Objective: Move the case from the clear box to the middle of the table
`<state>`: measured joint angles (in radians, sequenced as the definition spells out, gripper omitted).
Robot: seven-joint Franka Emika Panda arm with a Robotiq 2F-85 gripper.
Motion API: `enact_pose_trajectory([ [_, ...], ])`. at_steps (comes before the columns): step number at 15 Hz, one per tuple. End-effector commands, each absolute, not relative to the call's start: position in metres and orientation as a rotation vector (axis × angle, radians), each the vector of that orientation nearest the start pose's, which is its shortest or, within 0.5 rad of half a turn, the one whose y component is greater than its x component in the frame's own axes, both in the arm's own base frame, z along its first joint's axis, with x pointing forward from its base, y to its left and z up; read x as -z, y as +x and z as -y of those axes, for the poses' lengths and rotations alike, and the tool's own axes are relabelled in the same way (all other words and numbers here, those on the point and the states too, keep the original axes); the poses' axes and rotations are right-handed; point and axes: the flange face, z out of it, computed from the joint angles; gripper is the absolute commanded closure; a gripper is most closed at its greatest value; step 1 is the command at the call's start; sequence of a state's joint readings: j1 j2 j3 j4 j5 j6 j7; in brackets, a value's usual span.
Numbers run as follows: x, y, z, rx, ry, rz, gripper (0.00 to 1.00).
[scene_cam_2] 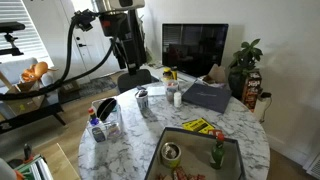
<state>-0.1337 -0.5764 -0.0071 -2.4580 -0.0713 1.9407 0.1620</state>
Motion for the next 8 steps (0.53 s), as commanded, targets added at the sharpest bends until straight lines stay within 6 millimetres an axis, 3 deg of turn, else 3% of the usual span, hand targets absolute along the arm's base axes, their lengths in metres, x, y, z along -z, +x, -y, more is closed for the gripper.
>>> enact_pose_trajectory([
  [1,-0.503,0.378,0.059,0.094,-3.172,-0.444,0.00],
  [6,-0.503,0.378,0.059,0.094,-3.172,-0.443,0.00],
  [8,-0.488,0.407,0.019,0.018,-3.214,-0.295,0.00],
])
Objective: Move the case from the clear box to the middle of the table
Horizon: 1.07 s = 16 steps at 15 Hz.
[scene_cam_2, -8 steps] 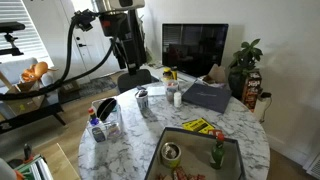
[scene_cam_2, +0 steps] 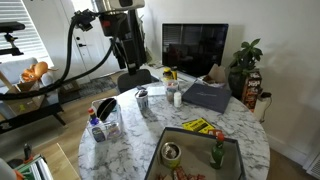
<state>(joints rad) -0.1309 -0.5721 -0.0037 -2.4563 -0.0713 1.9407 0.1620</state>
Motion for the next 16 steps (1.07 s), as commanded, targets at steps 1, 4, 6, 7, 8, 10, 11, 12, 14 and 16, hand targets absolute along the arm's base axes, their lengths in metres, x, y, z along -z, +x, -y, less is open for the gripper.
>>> enact_pose_trajectory([
  [1,-0.481,0.418,-0.003,-0.021,-3.214,-0.191,0.00],
  [4,-0.463,0.444,-0.075,-0.131,-3.251,0.042,0.00],
  [6,-0.447,0.460,-0.126,-0.220,-3.273,0.200,0.00],
  [7,-0.441,0.464,-0.147,-0.255,-3.265,0.297,0.00],
  [8,-0.453,0.446,-0.118,-0.147,-3.263,0.190,0.00],
  [10,-0.441,0.457,-0.148,-0.208,-3.255,0.286,0.00],
  [11,-0.438,0.462,-0.152,-0.221,-3.253,0.296,0.00],
  [12,-0.437,0.465,-0.152,-0.227,-3.251,0.294,0.00],
  [14,-0.419,0.480,-0.155,-0.282,-3.134,0.100,0.00],
  [16,-0.382,0.485,-0.159,-0.353,-3.036,0.068,0.00],
])
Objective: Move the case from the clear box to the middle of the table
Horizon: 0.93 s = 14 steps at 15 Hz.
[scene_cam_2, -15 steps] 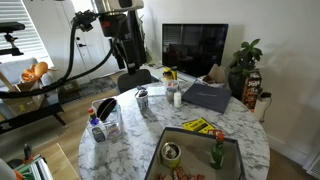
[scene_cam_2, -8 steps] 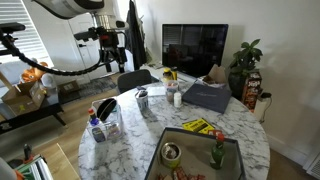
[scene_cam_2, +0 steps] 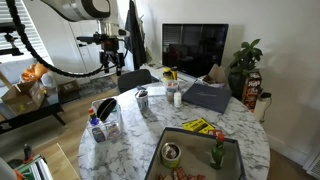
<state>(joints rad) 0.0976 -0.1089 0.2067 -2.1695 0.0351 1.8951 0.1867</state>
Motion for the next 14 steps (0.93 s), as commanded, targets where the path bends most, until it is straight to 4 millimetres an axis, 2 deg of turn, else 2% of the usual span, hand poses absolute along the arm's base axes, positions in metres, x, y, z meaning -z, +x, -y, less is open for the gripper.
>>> enact_pose_trajectory([
  [1,-0.360,0.486,-0.160,-0.383,-2.989,0.031,0.00],
  [5,-0.268,0.503,-0.172,-0.349,-2.786,-0.118,0.00],
  [7,-0.232,0.502,-0.181,-0.361,-2.726,-0.112,0.00],
  [8,-0.221,0.500,-0.182,-0.386,-2.711,-0.102,0.00],
  [9,-0.240,0.499,-0.175,-0.372,-2.756,-0.107,0.00],
  [10,-0.227,0.498,-0.176,-0.395,-2.751,-0.107,0.00],
  [11,-0.224,0.499,-0.176,-0.401,-2.750,-0.109,0.00],
  [13,-0.232,0.503,-0.176,-0.377,-2.750,-0.107,0.00],
  [14,-0.236,0.498,-0.177,-0.346,-2.743,-0.093,0.00],
])
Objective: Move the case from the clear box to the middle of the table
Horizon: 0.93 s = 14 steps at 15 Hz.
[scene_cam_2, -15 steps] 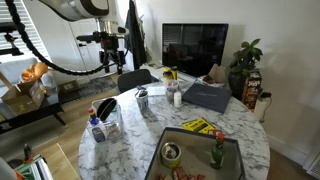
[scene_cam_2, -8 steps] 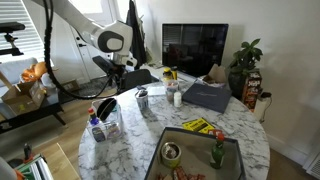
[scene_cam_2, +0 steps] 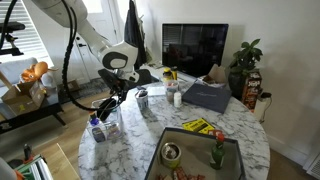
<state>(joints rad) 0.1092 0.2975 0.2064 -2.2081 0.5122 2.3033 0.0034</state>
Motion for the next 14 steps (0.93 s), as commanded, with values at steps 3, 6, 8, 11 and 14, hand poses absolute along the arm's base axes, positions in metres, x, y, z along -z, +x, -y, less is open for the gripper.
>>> enact_pose_trajectory([
  [3,-0.237,0.469,-0.180,-0.238,-2.765,-0.049,0.00],
  [6,-0.224,0.425,-0.183,-0.140,-2.809,-0.054,0.00],
  [8,-0.219,0.404,-0.192,-0.035,-2.817,-0.061,0.00],
  [11,-0.224,0.390,-0.214,0.084,-2.817,-0.029,0.00],
  [14,-0.235,0.393,-0.230,0.179,-2.808,-0.067,0.00],
])
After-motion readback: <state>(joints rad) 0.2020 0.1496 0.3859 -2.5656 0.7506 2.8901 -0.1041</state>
